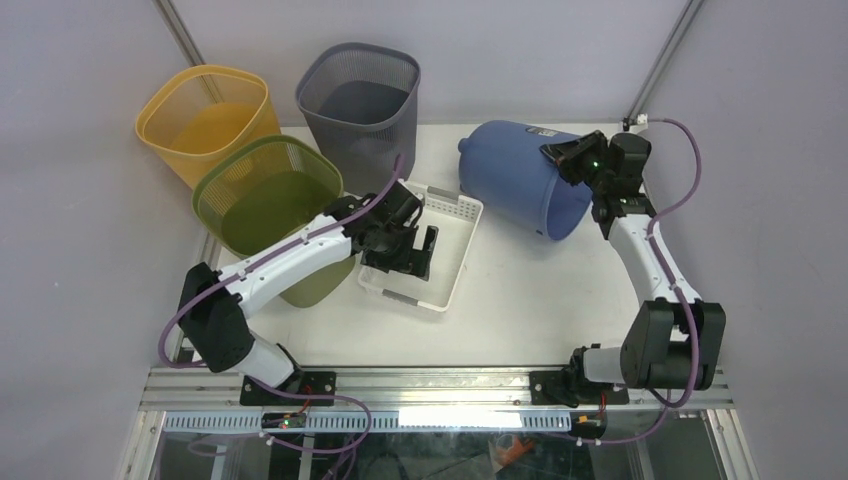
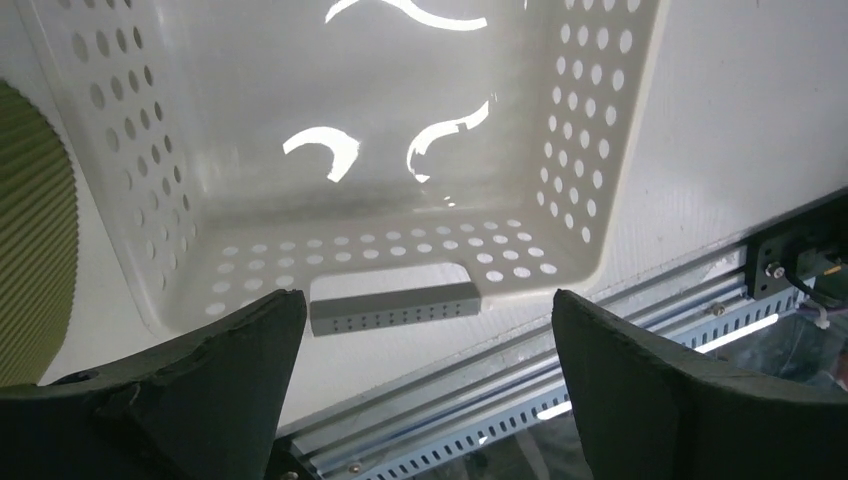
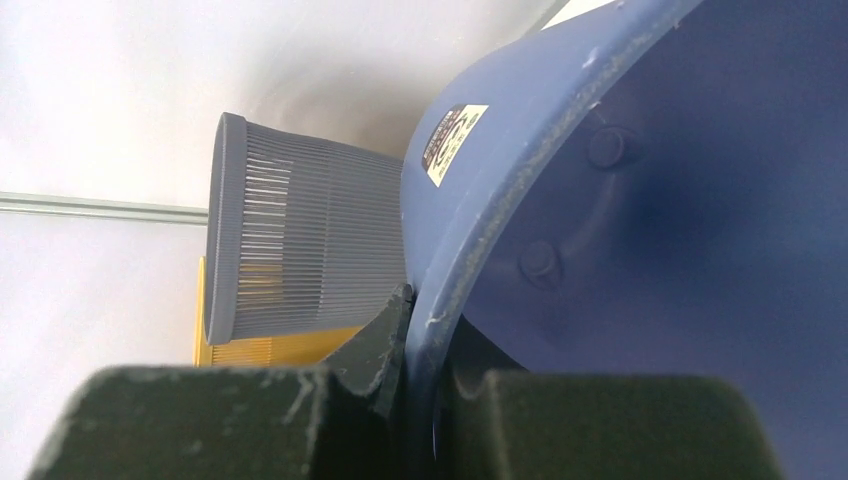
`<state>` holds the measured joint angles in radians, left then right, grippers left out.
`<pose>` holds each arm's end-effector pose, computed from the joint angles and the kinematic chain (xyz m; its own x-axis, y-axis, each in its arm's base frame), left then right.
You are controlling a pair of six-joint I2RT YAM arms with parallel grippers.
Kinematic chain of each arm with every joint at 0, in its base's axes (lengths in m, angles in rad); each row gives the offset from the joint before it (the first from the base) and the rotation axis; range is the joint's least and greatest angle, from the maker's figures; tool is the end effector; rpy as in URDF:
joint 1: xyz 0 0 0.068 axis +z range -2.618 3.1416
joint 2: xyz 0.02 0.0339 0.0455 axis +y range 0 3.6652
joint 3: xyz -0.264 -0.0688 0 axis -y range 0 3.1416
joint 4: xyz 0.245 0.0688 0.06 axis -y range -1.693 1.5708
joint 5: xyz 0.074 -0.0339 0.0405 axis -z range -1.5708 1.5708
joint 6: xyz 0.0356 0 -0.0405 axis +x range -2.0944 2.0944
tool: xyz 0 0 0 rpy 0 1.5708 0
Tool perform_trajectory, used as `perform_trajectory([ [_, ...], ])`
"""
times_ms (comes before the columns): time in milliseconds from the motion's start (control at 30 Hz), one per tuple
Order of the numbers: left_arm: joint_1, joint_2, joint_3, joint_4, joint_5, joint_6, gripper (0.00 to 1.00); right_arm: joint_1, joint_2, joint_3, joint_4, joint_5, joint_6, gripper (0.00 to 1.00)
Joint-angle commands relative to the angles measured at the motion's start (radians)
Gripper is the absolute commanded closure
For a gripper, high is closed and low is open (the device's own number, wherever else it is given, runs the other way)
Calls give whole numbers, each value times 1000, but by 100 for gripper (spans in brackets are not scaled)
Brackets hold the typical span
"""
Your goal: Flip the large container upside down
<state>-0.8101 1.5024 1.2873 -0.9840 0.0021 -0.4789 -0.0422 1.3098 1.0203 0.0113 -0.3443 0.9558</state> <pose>0.2026 -0.2130 0.2811 -0.9041 0.2815 -0.3214 0.3473 0.9224 -0.1691 0.3074 -0.0010 0.3266 -0.3907 0.7860 -0.4791 0.0599 0.5410 0.8389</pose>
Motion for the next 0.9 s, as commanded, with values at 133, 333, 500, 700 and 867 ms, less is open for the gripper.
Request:
perform_trajectory([
  [133, 3, 158, 46, 133, -86, 17, 1, 24, 63, 78, 195, -17, 48, 100],
  [333, 1, 68, 15, 104, -51, 5, 1, 63, 30, 19, 171, -100, 52, 100],
  [500, -1, -3, 31, 51, 11, -22, 1, 123, 1, -42, 178, -186, 66, 100],
  [700, -2, -31, 151, 15, -1, -18, 1, 114, -55, -49, 118, -211, 19, 100],
  [867, -1, 93, 371, 31, -38, -9, 1, 6, -54, -73, 116, -186, -23, 100],
])
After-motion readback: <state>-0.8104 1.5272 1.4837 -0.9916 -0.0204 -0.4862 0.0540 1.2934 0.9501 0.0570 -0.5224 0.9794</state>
